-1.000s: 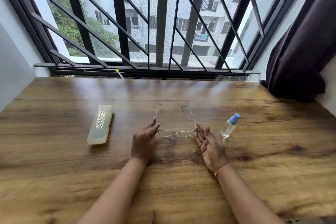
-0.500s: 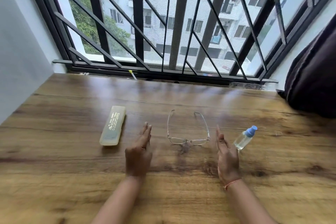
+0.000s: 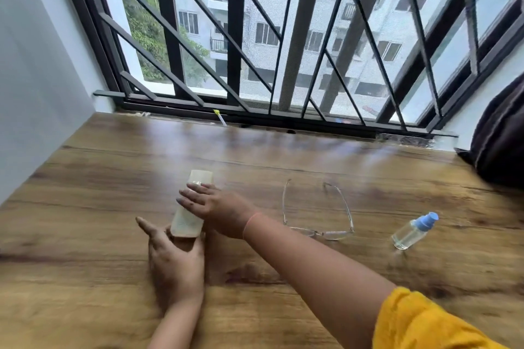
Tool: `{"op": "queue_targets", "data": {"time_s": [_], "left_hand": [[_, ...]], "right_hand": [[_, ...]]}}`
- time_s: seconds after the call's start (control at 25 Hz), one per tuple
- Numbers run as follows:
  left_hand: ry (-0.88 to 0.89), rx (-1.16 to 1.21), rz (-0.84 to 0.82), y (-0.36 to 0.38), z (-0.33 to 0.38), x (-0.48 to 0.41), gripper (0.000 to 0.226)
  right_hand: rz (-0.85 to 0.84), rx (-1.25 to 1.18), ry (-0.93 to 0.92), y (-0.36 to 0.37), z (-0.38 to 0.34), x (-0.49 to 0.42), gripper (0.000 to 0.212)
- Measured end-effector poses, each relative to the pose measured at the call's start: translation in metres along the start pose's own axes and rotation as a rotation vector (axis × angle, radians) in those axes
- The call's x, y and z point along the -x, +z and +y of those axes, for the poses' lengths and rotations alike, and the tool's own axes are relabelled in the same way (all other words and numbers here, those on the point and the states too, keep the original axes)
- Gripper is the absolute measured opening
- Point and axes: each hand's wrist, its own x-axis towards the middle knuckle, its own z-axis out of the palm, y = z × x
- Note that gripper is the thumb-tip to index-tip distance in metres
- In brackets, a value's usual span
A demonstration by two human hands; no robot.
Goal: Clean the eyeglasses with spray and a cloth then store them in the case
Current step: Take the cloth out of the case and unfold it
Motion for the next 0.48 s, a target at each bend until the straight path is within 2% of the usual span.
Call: {"op": "queue_targets", "data": {"time_s": [0.12,0.24,0.48], "left_hand": [[-0.013,0.055,0.034,-0.001,-0.001,-0.001,0.104],[-0.011,0.077,0.034,0.001,-0.002,0.0,0.109],[-0.067,0.116,0.046,-0.004,0.001,-0.001,0.108]], "right_hand": [[-0.083,0.057,-0.068,-0.009,0.008,-0.018,0.048],[-0.168,0.089,-0.138,-0.023,0.015,-0.025,0.051],[-0.23,0.103,-0.135,-0.025,0.013,-0.025,0.051]]}}
